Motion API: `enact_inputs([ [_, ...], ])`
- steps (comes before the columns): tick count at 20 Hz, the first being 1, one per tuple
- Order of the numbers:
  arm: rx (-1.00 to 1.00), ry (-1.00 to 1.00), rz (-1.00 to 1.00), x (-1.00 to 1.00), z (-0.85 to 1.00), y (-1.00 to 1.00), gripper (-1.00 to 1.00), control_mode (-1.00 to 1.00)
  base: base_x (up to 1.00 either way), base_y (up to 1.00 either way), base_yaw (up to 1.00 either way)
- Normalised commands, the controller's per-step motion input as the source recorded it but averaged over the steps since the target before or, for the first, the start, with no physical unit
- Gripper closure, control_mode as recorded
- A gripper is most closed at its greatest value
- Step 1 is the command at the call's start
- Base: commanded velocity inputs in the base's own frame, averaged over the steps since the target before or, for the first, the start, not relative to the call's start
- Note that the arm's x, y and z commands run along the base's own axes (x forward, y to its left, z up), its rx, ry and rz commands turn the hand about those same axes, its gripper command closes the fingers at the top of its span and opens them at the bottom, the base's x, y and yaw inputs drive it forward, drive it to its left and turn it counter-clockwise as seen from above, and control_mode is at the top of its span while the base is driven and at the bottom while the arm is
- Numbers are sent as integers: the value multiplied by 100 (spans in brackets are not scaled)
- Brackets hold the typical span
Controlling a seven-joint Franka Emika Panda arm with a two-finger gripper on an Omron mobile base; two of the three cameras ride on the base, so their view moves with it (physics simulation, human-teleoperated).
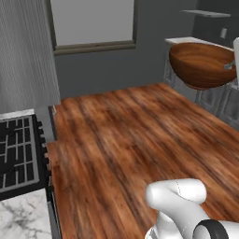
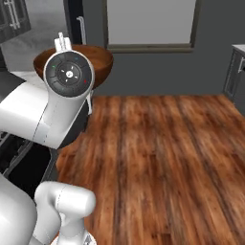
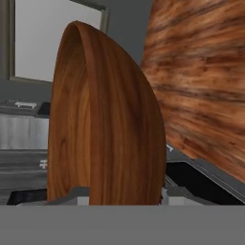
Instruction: Move the bowls from the cabinet to the plates on the dining table.
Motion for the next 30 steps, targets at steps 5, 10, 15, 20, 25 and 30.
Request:
enact_inputs([
  [5, 0, 0, 0, 0, 0, 0, 100, 100, 0, 1, -25],
  [10, 0, 0, 0, 0, 0, 0, 100, 100, 0, 1, -25],
  [15, 0, 0, 0, 0, 0, 0, 100, 100, 0, 0, -25],
  [20, 0, 0, 0, 0, 0, 0, 100, 100, 0, 0, -25],
  [25, 0, 0, 0, 0, 0, 0, 100, 100, 0, 0, -25],
  [30, 0, 0, 0, 0, 0, 0, 100, 100, 0, 0, -25],
])
